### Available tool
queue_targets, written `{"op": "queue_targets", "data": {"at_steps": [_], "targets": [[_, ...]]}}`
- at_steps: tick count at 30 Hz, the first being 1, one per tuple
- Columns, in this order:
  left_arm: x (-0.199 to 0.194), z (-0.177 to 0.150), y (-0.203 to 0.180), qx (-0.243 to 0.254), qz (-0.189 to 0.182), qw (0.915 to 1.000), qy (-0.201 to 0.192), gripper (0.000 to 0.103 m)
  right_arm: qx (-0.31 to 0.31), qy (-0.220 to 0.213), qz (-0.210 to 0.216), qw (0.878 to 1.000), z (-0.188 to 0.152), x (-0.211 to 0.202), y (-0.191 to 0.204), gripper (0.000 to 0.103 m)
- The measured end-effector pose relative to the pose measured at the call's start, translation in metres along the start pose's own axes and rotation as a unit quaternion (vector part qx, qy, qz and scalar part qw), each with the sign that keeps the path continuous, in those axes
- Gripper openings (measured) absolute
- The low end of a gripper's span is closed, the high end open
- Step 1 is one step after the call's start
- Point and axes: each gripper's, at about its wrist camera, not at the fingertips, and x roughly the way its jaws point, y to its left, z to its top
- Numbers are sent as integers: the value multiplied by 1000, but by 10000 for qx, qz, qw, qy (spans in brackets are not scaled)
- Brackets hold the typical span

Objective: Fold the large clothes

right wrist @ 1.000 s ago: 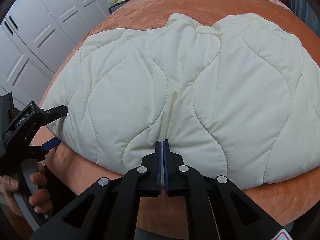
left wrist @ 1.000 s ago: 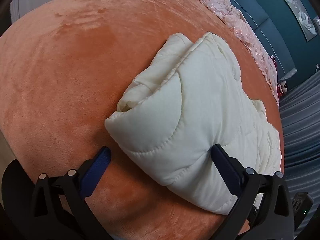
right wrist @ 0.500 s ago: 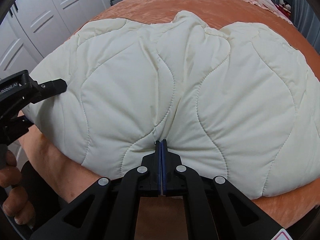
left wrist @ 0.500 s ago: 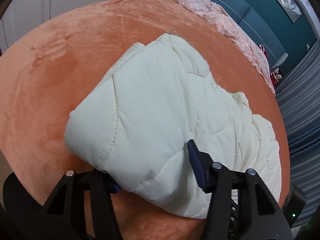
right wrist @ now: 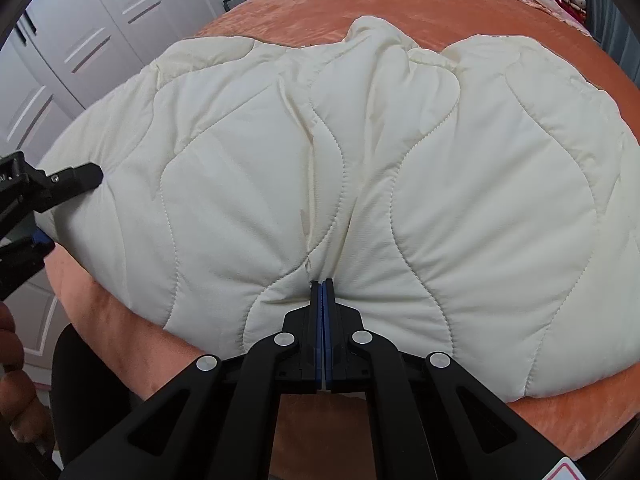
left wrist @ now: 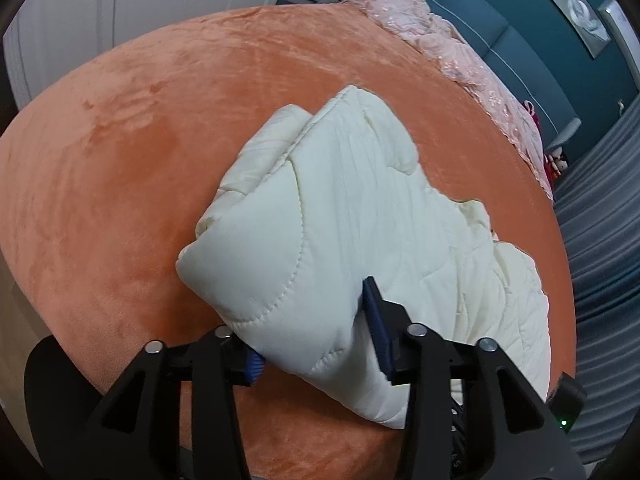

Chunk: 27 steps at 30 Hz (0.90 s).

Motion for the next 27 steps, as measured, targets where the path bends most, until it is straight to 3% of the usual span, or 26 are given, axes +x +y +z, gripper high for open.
{"op": "queue_targets", "data": {"at_steps": [2, 5, 10, 13, 15, 16, 17, 19, 23, 27], "targets": [[3, -1, 24, -420, 99, 9991, 5, 71, 44, 25, 39, 10000, 2, 0, -2, 1], [4, -5, 59, -1101, -101, 9938, -122, 86, 198, 77, 85, 9997, 5, -6, -5, 1], [26, -6, 82, -1580, -888, 9832, 233, 87, 486, 23, 193, 9986, 14, -21, -9, 1], [40, -3, 77, -1607, -1073, 9808, 262, 88, 724, 125, 323, 9968, 19, -19, -14, 1], [43, 2, 67, -1493, -1183, 9814, 244, 76, 817, 199, 359, 9958, 20, -13, -16, 1], [43, 6, 62, -1417, -1291, 9810, 293, 55, 822, 214, 354, 9958, 21, -12, -16, 1], [40, 9, 57, -1352, -1258, 9824, 289, 43, 811, 220, 336, 9959, 19, -13, -17, 1], [26, 14, 49, -1170, -1414, 9828, 219, 26, 739, 239, 269, 9966, 23, -11, -12, 1], [-17, 18, 38, -647, -1617, 9847, 24, 17, 554, 297, 233, 9978, 20, -15, 5, 1], [-79, 22, 37, -195, -1550, 9866, -477, 17, 421, 451, 882, 9942, 4, -22, 38, 1]]}}
